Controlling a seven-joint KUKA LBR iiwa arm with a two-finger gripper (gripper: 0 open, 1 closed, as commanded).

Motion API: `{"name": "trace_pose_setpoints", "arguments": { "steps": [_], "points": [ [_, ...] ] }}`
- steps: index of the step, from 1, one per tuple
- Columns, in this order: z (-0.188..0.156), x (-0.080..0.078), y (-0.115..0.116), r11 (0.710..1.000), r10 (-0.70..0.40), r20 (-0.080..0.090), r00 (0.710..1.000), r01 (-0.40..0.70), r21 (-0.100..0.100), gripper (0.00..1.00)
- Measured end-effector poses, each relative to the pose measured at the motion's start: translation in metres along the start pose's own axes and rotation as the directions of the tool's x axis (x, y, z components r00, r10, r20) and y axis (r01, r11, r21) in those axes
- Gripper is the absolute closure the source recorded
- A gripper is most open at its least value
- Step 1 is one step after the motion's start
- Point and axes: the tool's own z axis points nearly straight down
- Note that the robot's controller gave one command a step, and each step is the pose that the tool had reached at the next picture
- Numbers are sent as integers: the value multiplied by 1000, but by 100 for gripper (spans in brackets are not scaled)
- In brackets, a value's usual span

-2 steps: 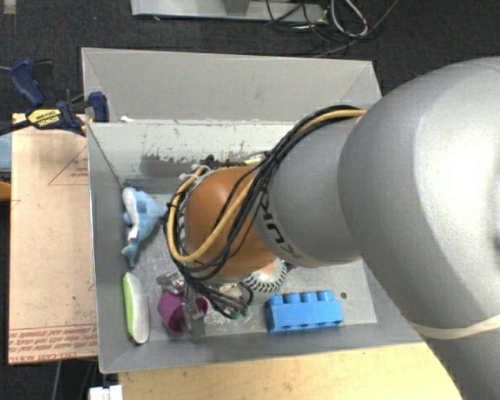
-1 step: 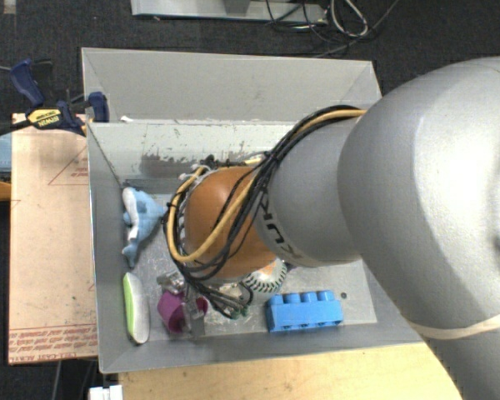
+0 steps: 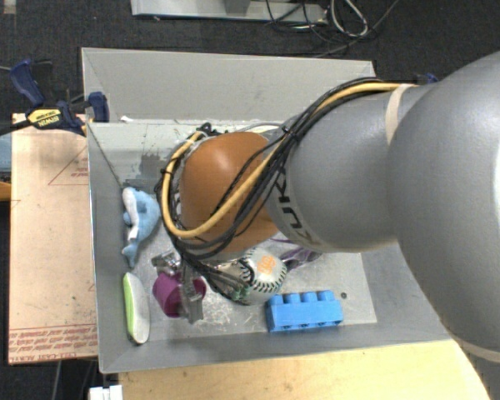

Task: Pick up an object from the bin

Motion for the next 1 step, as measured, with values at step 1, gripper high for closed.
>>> {"name": "trace_pose_setpoints", "arguments": {
  "steps": [1],
  "points": [
    [-97,3,-2,1000,-11,2,1000,11,0,100]
  ]
}}
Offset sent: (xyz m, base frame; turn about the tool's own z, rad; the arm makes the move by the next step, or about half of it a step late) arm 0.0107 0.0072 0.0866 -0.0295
